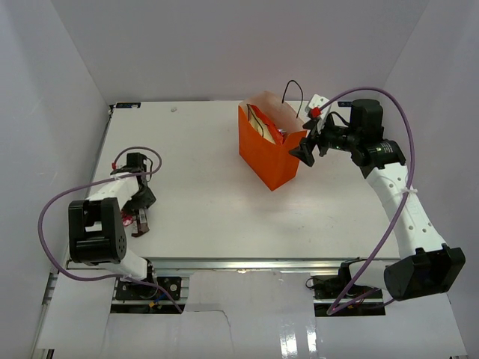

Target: Place the snacks into the paper bag

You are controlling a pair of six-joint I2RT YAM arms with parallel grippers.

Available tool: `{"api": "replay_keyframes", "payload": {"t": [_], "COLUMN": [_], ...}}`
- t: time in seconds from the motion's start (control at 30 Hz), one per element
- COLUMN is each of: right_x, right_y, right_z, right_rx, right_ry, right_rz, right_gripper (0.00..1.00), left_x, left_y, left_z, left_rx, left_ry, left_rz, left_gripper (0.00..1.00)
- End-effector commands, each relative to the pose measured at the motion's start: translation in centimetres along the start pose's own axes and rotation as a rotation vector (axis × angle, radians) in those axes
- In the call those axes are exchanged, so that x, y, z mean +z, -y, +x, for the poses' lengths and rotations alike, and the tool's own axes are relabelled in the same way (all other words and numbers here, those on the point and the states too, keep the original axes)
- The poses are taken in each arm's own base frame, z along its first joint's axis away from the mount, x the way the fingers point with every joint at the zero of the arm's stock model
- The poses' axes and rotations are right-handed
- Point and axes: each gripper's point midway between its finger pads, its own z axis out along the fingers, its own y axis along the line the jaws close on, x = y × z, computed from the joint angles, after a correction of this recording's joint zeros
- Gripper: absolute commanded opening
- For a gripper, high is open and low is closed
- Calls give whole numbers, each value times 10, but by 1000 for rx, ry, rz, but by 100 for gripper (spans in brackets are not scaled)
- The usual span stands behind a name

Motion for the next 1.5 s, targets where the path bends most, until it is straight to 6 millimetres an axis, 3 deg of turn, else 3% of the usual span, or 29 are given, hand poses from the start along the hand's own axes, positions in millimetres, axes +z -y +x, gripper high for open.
{"api": "replay_keyframes", "payload": {"t": [0.0, 0.03, 0.13, 0.23, 0.33, 0.53, 0.57, 0.63, 0.67, 0.7, 0.73, 0.8, 0.83, 0.87, 0.93, 0.97, 1.1, 1.33, 1.43, 1.47], "right_x": [-8, -9, -10, -10, -13, -25, -19, -9, 1, 6, 15, 38, 45, 64, 81, 98, 130, 162, 171, 173], "right_y": [0, 1, 2, -1, -17, -85, -96, -106, -121, -130, -152, -155, -172, -164, -173, -165, -141, -153, -154, -155], "right_z": [-15, -17, -19, -24, -34, -55, -57, -54, -53, -51, -54, -46, -47, -43, -42, -30, -17, -1, -5, -7], "right_rx": [-22, -22, -19, -22, -55, -164, -166, -141, -142, -91, -89, -61, 23, 60, 156, 307, 526, 674, 690, 693], "right_ry": [46, 49, 56, 72, 114, 266, 265, 223, 194, 160, 144, 95, 63, 29, -24, -100, -160, -214, -201, -195], "right_rz": [4, 7, 4, -15, -105, -451, -489, -501, -531, -542, -584, -517, -532, -458, -431, -328, -42, -48, -67, -78], "right_gripper": [98, 98, 98, 98, 98, 96, 95, 93, 91, 90, 89, 88, 88, 88, 88, 89, 98, 99, 100, 95], "left_x": [-6, -7, -14, -27, -50, -123, -138, -161, -183, -192, -201, -222, -234, -248, -260, -271, -286, -297, -299, -299], "left_y": [25, 28, 36, 47, 68, 132, 142, 155, 168, 174, 179, 193, 198, 206, 211, 216, 220, 221, 220, 219], "left_z": [-9, -7, -4, -7, -9, 2, -3, 5, 4, 7, 7, 7, 2, 2, -3, -4, -8, 1, 4, 4], "left_rx": [58, 54, 40, 23, -8, -103, -104, -136, -105, -136, -141, -135, -166, -157, -191, -192, -218, -226, -230, -230], "left_ry": [2, -10, -19, -11, -18, -128, -101, -155, -120, -153, -150, -122, -116, -95, -69, -59, -26, -48, -58, -60], "left_rz": [148, 167, 229, 312, 463, 968, 1048, 1166, 1250, 1282, 1309, 1371, 1404, 1447, 1460, 1477, 1489, 1526, 1534, 1535], "left_gripper": [58, 49, 40, 35, 32, 29, 29, 29, 29, 29, 29, 29, 29, 29, 29, 29, 29, 29, 29, 29]}}
